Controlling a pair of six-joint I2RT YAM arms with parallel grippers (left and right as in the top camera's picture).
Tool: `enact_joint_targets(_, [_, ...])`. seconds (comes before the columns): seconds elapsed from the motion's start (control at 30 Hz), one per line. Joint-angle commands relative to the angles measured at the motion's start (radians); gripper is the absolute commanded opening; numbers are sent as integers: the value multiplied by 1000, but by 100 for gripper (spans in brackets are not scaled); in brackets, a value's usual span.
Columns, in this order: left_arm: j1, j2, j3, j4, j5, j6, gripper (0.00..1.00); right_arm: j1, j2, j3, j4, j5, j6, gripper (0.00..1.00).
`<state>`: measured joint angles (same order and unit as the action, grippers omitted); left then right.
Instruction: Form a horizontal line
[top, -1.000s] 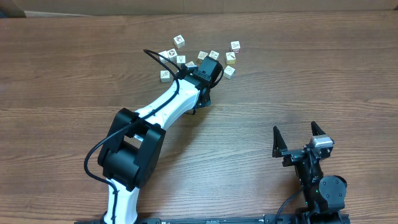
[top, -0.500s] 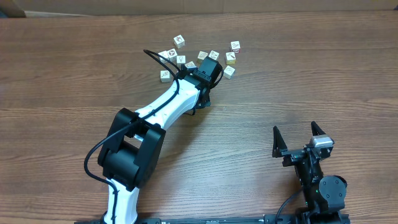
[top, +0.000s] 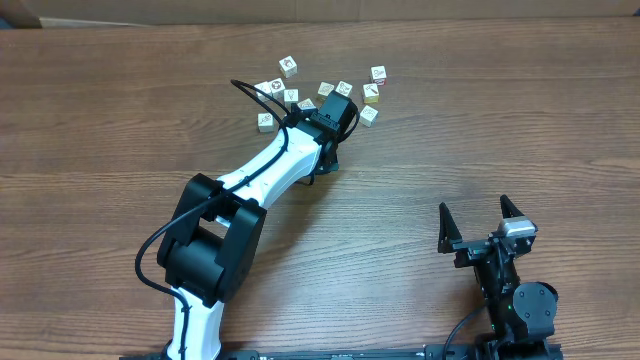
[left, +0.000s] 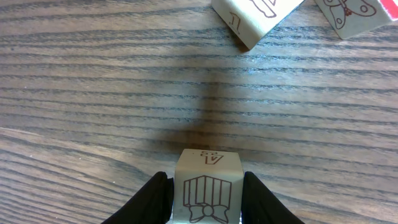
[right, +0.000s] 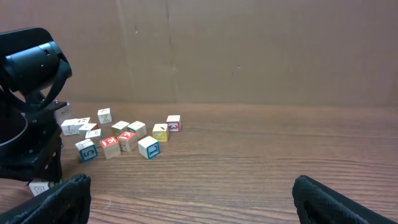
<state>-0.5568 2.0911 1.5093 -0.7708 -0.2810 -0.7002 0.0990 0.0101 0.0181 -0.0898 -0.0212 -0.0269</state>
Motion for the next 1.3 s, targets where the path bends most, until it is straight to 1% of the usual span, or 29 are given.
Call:
enact_joint_targets(0.0, [-7,18,-9,-3,-6,16,33,4,-6,-10,6,1,-4,100])
enact_joint_targets(0.33, [-7,18,-10,-3,-6,16,35,4,-6,-10,6,0,-4,100])
enact_joint_targets(0.47, [-7,18,-10,-2,-6,16,45,4,-6,-10,6,1,-4,100])
enact_joint_targets(0.57, [-7,18,-10,-3,-2,18,50,4,-6,-10,6,0,-4,100])
enact_joint_targets(0.7, [-6,18,-10,2,12,28,52,4,-6,-10,6,1,-4,100])
enact_joint_targets(0.73, [-6,18,-10,2,12,28,51,4,-6,-10,6,1,-4,100])
enact_joint_targets(0.8, [-6,18,-10,2,12,28,46,4,-6,-10,6,0,-4,100])
enact_joint_targets(0.97, [-6,18,-10,2,12,28,39,4,-6,-10,6,0,-4,100])
enact_joint_targets(1.27, [-7,18,-10,1,31,51,38,4,-6,-10,6,1,-4,100])
